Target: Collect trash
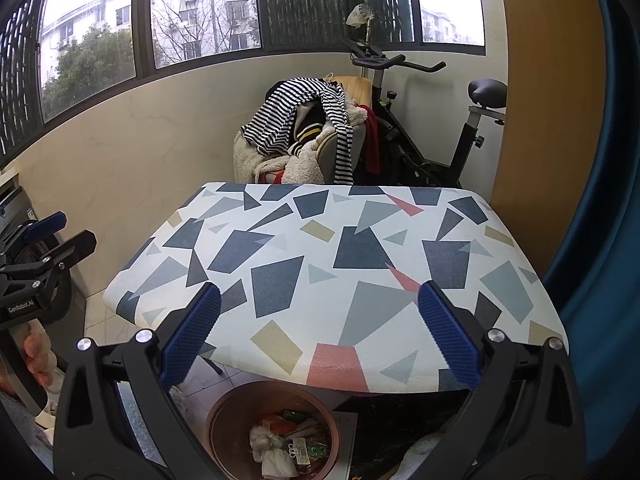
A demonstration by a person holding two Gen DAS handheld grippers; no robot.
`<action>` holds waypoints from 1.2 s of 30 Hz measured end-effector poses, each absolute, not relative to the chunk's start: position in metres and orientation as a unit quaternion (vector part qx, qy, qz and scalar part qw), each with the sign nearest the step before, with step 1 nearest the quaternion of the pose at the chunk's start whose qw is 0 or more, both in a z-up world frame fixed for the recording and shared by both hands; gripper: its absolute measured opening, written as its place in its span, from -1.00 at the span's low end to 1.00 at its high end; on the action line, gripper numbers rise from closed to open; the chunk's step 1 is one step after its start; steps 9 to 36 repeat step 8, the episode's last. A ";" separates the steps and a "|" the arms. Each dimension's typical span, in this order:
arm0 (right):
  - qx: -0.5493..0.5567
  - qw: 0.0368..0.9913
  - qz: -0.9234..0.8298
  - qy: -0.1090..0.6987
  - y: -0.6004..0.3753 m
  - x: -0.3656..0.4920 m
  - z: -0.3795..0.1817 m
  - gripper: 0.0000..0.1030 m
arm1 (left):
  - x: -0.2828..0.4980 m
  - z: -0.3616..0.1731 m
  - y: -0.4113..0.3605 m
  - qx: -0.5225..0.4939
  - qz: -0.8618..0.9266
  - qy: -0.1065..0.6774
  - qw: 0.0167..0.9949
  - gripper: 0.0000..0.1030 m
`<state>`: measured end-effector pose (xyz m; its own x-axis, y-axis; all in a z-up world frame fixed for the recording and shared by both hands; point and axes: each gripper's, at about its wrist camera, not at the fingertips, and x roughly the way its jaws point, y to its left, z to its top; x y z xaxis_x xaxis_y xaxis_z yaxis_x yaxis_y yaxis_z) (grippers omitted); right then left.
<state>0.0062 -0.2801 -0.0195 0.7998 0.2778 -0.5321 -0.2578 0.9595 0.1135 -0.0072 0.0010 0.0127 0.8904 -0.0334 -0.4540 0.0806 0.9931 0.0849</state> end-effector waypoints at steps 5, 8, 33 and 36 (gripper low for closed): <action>0.017 0.948 0.140 0.287 -0.280 0.007 -0.021 0.89 | -0.009 0.010 0.001 0.065 -0.016 0.231 0.971 0.89; 0.016 0.947 0.139 0.289 -0.280 0.007 -0.022 0.89 | -0.009 0.009 0.000 0.075 -0.010 0.229 0.971 0.89; 0.016 0.947 0.139 0.289 -0.280 0.007 -0.022 0.89 | -0.009 0.009 0.000 0.075 -0.010 0.229 0.971 0.89; 0.016 0.947 0.139 0.289 -0.280 0.007 -0.022 0.89 | -0.009 0.009 0.000 0.075 -0.010 0.229 0.971 0.89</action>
